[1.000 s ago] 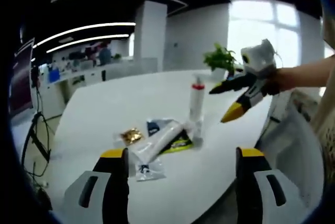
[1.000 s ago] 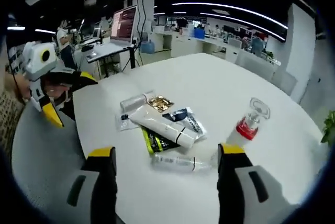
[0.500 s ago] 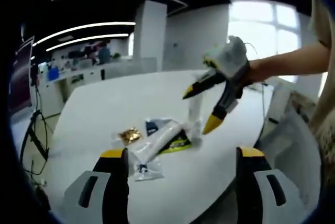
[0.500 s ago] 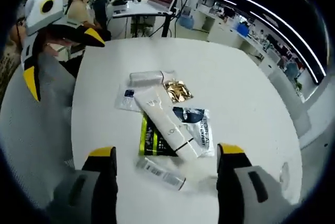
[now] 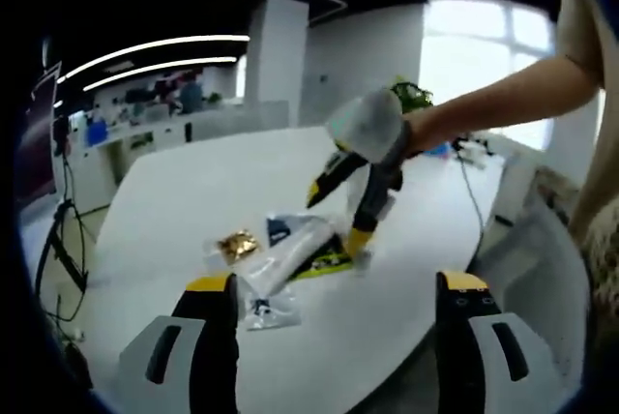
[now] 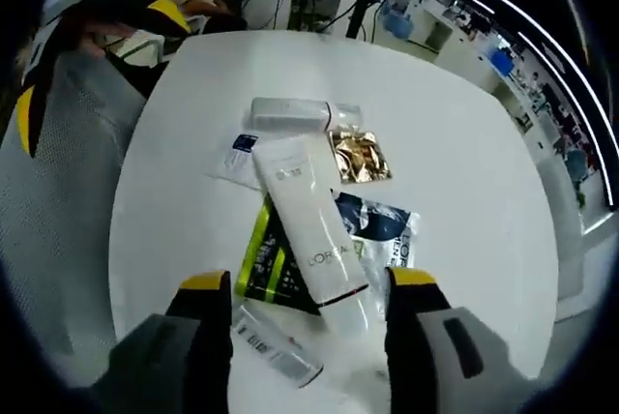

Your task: Arrange the skincare products in the storage area until every visible bottle or jar stands upright without overlapping.

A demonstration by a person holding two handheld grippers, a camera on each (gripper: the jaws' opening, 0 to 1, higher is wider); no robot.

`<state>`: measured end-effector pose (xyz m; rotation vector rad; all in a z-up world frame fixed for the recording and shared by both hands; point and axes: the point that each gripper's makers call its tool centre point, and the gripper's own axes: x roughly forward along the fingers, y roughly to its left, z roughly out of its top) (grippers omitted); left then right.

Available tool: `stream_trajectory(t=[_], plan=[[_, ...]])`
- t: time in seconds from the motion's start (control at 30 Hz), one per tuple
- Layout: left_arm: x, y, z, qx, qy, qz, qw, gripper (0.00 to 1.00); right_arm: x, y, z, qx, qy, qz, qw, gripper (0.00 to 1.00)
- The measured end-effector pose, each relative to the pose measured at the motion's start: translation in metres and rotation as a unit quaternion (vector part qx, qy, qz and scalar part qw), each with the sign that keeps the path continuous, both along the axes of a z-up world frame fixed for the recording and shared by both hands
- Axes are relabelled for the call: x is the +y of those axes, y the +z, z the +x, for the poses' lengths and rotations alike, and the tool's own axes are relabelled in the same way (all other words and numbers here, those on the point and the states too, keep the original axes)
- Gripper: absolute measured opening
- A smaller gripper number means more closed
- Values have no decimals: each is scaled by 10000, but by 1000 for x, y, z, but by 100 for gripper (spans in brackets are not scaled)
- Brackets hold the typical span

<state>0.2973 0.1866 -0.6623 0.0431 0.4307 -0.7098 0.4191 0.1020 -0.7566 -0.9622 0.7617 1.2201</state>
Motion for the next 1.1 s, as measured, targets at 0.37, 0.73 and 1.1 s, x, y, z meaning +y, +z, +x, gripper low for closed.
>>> stream_trajectory(t=[0.37, 0.73, 1.1], plan=[[2, 0, -1, 21, 36, -11, 10000, 82, 5, -26, 11, 296, 395, -625, 9968, 43], [5, 0, 1, 26, 110, -37, 9999, 82, 13, -29, 14, 600, 822, -986, 9899, 33], [6, 0, 3, 45, 151, -82, 9998, 81, 13, -30, 11, 558, 1048, -1409, 9829, 32]])
